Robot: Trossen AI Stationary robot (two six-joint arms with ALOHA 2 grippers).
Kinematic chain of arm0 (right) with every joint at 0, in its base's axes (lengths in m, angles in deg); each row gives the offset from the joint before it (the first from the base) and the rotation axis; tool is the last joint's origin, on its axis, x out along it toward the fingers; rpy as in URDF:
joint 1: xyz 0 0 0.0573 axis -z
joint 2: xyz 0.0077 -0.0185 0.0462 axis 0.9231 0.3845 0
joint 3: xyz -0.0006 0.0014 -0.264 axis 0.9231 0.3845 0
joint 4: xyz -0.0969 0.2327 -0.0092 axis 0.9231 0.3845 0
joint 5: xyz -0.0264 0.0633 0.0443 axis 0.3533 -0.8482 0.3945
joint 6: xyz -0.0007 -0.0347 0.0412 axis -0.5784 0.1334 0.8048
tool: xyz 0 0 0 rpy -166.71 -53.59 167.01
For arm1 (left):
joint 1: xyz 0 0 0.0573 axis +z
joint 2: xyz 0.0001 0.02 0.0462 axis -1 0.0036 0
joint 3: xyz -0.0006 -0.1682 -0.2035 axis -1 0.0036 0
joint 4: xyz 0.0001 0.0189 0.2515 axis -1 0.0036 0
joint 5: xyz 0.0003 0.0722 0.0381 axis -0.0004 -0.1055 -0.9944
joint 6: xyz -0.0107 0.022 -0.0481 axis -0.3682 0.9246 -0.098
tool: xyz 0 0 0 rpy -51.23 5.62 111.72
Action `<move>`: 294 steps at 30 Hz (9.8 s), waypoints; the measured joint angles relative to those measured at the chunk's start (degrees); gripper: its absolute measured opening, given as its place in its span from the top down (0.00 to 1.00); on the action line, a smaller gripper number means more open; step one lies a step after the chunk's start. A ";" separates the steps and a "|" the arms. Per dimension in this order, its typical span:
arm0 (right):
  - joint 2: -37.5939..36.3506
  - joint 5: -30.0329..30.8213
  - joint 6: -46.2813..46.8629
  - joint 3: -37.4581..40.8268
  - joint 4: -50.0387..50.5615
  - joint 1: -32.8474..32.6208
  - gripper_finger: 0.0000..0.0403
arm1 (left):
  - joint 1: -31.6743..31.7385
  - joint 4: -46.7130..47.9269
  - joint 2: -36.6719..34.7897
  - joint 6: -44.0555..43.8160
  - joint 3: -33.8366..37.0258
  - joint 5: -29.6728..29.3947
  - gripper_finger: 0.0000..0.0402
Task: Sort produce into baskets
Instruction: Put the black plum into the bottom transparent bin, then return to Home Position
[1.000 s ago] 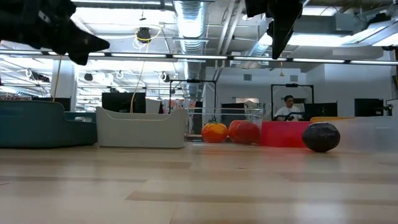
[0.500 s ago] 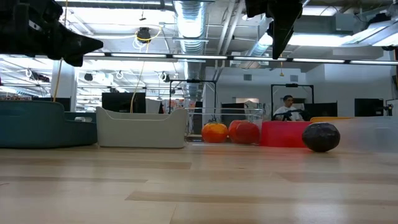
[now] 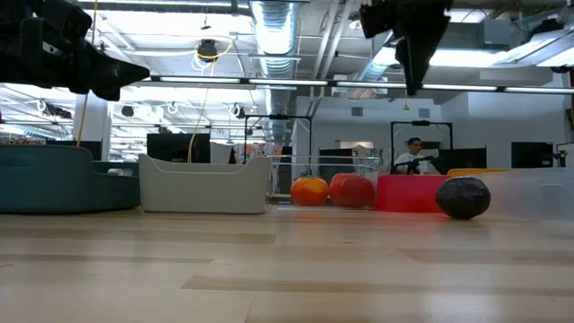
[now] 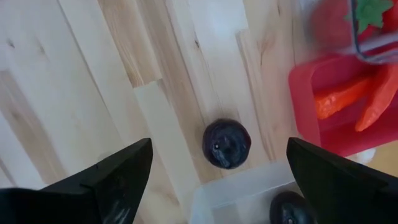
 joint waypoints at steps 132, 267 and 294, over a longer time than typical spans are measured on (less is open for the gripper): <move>3.33 2.56 10.97 26.22 -13.39 4.87 0.20 | 0.00 4.85 0.17 -4.24 -0.11 -1.70 1.00; -82.48 -4.98 -0.39 85.96 -82.56 5.14 0.93 | 0.00 4.85 0.15 -4.22 -0.11 -1.57 1.00; -90.75 -6.16 -12.47 89.14 -82.68 5.72 0.91 | 0.00 4.87 0.15 -4.22 -0.11 -1.55 1.00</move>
